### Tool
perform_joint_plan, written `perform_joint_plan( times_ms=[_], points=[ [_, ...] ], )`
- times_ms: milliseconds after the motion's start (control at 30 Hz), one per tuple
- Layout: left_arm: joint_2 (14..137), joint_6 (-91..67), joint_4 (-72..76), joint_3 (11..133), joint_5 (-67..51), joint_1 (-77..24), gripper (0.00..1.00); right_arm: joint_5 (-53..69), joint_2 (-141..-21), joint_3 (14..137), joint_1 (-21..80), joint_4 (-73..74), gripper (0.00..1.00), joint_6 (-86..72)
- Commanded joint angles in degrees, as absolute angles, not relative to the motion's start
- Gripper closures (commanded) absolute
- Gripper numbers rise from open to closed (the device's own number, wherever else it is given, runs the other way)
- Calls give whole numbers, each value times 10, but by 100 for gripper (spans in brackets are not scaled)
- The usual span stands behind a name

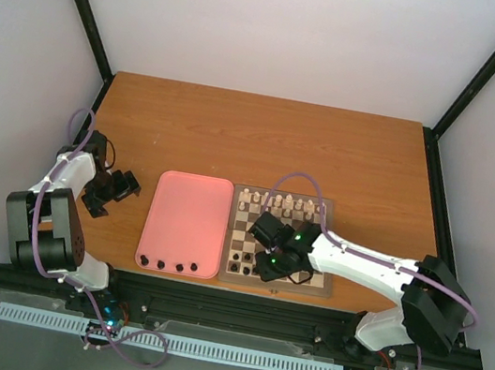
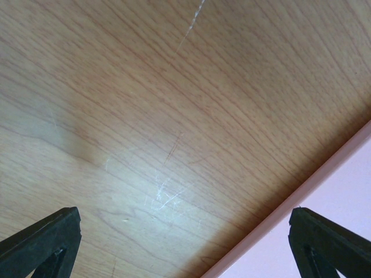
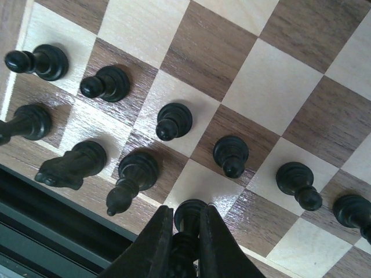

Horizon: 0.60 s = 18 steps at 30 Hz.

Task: Set up the chess pieces on the board
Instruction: Place the chess piece on the chessboard.

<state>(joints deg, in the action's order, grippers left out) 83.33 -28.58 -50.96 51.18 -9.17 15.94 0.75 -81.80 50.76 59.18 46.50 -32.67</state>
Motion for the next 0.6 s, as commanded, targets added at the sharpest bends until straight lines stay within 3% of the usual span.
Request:
perform_joint_plan(
  times_ms=[0,567],
  points=[
    [829,-279,-506,522,-89,156,0,-1,-826,503,593,464,93,-334],
    [835,-279,-505,525,-91,157,0,-12,-832,509,592,460,90,-334]
  ],
)
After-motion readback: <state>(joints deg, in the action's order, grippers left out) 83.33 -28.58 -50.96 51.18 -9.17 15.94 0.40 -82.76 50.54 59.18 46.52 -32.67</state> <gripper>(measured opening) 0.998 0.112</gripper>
